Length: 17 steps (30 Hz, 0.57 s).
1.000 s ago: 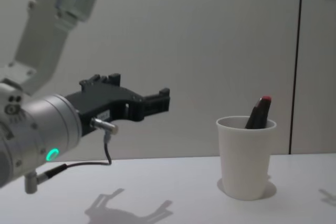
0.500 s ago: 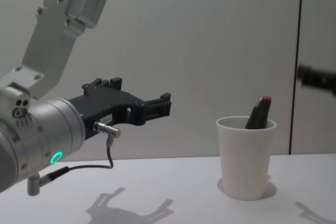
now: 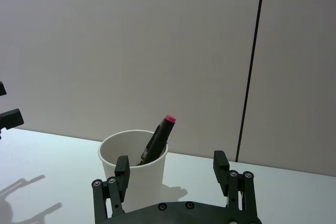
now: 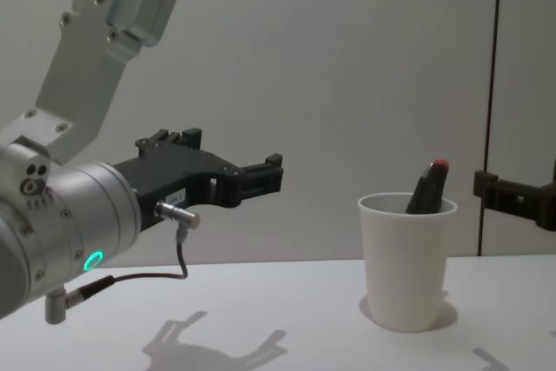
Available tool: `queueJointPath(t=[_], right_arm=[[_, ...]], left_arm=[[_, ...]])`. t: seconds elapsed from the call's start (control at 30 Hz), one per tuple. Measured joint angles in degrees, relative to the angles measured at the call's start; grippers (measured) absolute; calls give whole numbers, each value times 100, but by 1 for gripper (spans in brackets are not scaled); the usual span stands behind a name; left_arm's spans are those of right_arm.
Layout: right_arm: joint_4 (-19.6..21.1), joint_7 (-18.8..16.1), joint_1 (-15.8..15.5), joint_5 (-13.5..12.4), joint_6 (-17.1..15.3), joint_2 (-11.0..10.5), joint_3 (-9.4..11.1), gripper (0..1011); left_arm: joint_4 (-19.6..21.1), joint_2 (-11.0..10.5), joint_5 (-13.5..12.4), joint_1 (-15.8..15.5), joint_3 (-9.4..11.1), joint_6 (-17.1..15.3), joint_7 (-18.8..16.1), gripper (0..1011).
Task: Place the pen into the pen holder.
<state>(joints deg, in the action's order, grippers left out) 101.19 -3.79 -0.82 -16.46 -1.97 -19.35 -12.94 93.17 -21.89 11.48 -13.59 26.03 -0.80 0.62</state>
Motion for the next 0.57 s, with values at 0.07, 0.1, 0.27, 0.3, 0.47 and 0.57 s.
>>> queueJointPath(t=[0.07, 0.1, 0.27, 0.3, 0.47, 0.57], right_arm=[[0, -2, -1, 0, 1, 1, 0, 1001], [0, -2, -1, 0, 2, 2, 0, 1001], [0, -4, -2, 0, 3, 2, 0, 1001], [0, -4, -2, 0, 3, 2, 0, 1001], [0, -4, -2, 0, 3, 2, 0, 1001], [0, -4, -2, 0, 3, 2, 0, 1001]], left_arm=[[0, 0, 0, 0, 0, 0, 0, 1001], [0, 0, 0, 0, 0, 0, 0, 1001], [0, 0, 0, 0, 0, 0, 0, 1001], [0, 0, 0, 0, 0, 0, 0, 1001], [0, 0, 0, 0, 0, 0, 1, 1001], [0, 0, 0, 0, 0, 0, 1, 1001]])
